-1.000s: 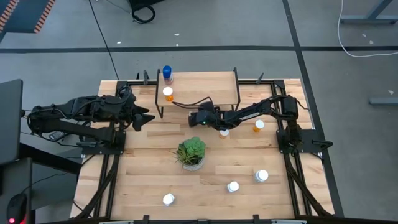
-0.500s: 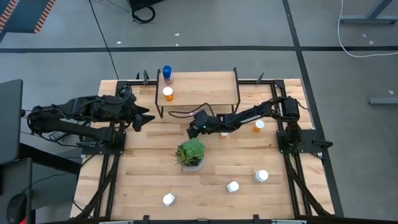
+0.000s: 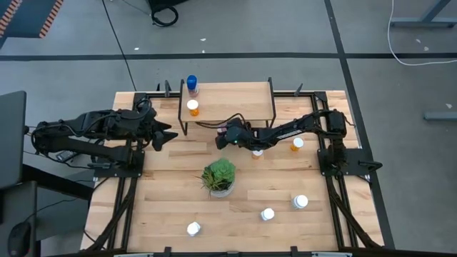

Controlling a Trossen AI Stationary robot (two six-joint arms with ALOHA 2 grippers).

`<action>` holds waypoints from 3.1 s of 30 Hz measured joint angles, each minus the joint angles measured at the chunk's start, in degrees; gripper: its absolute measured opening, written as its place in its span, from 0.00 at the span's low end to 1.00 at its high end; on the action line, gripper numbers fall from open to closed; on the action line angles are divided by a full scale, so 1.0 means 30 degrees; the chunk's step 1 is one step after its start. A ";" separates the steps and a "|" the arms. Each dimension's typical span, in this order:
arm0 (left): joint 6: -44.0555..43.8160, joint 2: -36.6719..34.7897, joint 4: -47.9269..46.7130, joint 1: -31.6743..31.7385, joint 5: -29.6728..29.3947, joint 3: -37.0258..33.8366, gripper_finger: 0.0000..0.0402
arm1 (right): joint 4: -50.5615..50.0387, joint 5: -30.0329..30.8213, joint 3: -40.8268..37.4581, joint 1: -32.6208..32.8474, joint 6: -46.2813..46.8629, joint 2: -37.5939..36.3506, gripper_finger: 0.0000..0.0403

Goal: Pick and place medicine bottles onto shelf by color
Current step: Put the pink pill bottle on the shelf

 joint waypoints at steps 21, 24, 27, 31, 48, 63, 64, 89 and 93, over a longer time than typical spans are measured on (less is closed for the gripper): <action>-0.0145 0.0000 -0.0385 0.0005 0.0000 0.0000 0.73 | 0.0269 0.2123 0.0015 -0.0745 0.1679 0.1107 0.77; -0.0060 0.0000 -0.0386 0.0004 0.0000 0.0000 0.73 | -0.0145 0.1271 0.0036 -0.0787 0.1694 0.1053 0.77; -0.0031 0.0000 -0.0544 0.0000 0.0000 0.0000 0.73 | -0.0594 0.0932 0.0044 -0.0689 0.1371 0.1042 0.77; -0.0022 0.0000 -0.0511 0.0003 0.0000 0.0000 0.73 | -0.0493 -0.0166 0.0077 -0.0438 0.1490 0.1008 0.77; 0.0018 0.0000 -0.0586 0.0005 -0.0011 0.0000 0.73 | -0.0371 -0.1160 0.0169 0.1550 0.3381 0.0217 0.77; -0.0087 0.0000 -0.1064 0.0005 0.0000 0.0000 0.73 | 0.0088 0.7813 0.0240 0.2863 0.5089 0.1275 0.77; -0.0074 0.0007 -0.1182 -0.0002 0.0007 0.0000 0.73 | 0.0012 0.7931 0.0219 0.2863 0.5147 0.1372 0.77; -0.0119 0.0000 -0.2073 0.0002 0.1005 0.0000 0.73 | 0.3857 0.6899 0.0204 0.0666 0.1256 0.2943 0.77; -0.0071 0.0000 -0.2072 0.0003 0.0998 0.0000 0.73 | 0.3875 0.5756 0.0204 0.0264 0.1187 0.3002 0.77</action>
